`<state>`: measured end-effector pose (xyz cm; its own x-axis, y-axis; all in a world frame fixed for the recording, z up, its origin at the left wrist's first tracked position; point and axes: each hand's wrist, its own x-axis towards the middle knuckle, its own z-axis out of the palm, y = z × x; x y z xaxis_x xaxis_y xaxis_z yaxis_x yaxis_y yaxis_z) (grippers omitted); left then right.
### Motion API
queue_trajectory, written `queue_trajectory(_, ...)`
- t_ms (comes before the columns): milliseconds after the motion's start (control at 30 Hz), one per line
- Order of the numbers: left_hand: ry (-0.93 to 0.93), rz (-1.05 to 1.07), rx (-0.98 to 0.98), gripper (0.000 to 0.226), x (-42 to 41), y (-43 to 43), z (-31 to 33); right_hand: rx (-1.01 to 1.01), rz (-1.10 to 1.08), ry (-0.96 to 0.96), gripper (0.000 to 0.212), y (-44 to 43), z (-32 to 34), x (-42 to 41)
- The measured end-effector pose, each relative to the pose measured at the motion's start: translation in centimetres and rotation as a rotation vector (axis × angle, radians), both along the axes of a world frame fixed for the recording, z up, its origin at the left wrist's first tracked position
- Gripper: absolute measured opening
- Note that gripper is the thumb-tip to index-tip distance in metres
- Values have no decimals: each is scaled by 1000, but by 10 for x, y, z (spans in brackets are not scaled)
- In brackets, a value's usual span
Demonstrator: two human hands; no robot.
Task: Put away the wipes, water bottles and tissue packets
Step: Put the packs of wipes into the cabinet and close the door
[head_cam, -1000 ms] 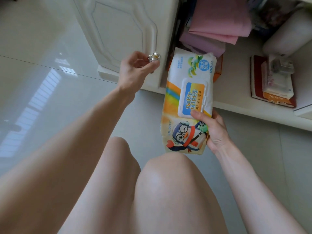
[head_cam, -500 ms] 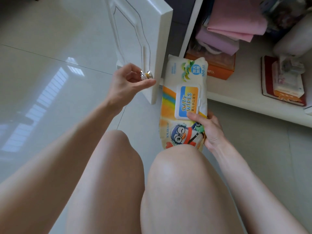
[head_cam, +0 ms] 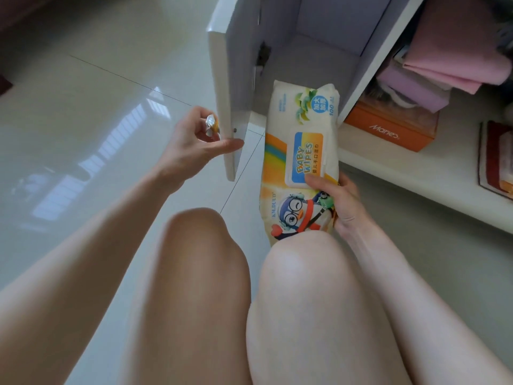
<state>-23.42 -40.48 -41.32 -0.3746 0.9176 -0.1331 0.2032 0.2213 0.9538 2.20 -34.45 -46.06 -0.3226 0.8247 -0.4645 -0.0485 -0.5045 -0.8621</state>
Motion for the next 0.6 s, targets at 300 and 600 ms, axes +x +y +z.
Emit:
queue_trajectory(300,22,87,68,32,-33,-13,-8,-3,28,-19,63,-1,-6,-22)
queue_trajectory(600,9,234,76,37,-37,-18,-19,-13,-12,-47,68,-1,0,-21)
